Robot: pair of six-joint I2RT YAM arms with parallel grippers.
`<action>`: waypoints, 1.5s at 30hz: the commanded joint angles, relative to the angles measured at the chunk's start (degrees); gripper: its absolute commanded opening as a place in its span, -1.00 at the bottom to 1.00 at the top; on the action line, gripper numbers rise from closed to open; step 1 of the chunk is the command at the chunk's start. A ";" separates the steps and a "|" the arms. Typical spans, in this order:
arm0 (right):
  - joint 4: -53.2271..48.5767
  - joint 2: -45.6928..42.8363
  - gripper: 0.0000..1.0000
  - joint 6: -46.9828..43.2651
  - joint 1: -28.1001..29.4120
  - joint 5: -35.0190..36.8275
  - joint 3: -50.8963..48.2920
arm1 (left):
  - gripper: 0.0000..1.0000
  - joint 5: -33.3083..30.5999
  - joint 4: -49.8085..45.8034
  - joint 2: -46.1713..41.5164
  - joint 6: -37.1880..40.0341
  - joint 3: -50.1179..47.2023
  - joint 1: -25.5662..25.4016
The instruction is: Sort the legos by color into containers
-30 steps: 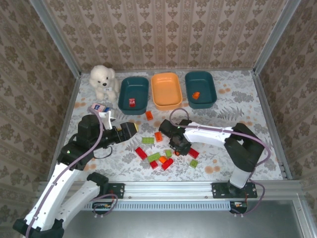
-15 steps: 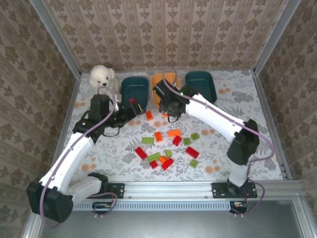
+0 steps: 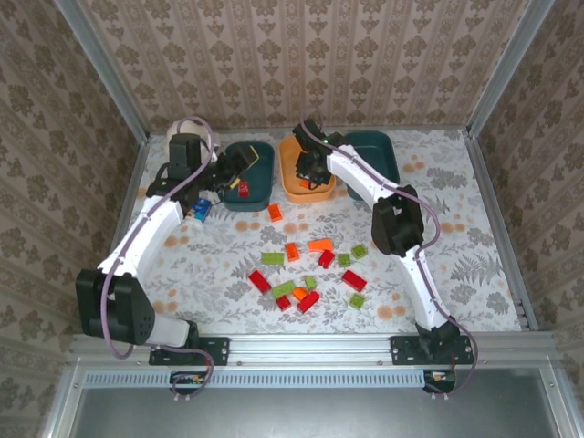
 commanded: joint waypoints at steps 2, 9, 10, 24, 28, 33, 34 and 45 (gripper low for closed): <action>1.59 0.32 -0.66 -2.02 -0.28 -0.95 2.73 | 0.68 1.91 1.19 0.85 0.49 2.17 0.25; 2.76 -7.61 -0.65 -0.56 -2.22 4.37 -3.54 | 0.68 2.28 1.99 0.48 0.06 0.24 0.24; 4.52 -9.80 -0.66 -0.03 -3.30 4.51 -6.64 | 0.68 2.29 1.98 0.50 0.11 0.16 0.23; 2.16 -15.43 -0.66 -3.18 -18.11 4.63 -18.89 | 0.68 5.10 6.07 5.82 -1.08 3.31 -4.18; -2.06 -12.81 -0.66 -2.01 -20.37 4.60 -18.61 | 0.68 5.10 6.60 7.99 -1.50 5.46 -5.90; -2.86 -9.22 -0.65 -2.09 -21.16 2.95 -16.70 | 0.68 5.10 6.69 8.85 -1.59 6.74 -6.48; -3.89 -8.03 -0.65 -2.25 -21.17 3.00 -15.25 | 0.68 5.10 6.64 8.92 -1.56 6.72 -6.56; -7.43 -2.61 -0.41 -2.00 -21.53 3.11 -9.33 | 0.68 5.01 5.60 7.96 -1.20 6.31 -6.92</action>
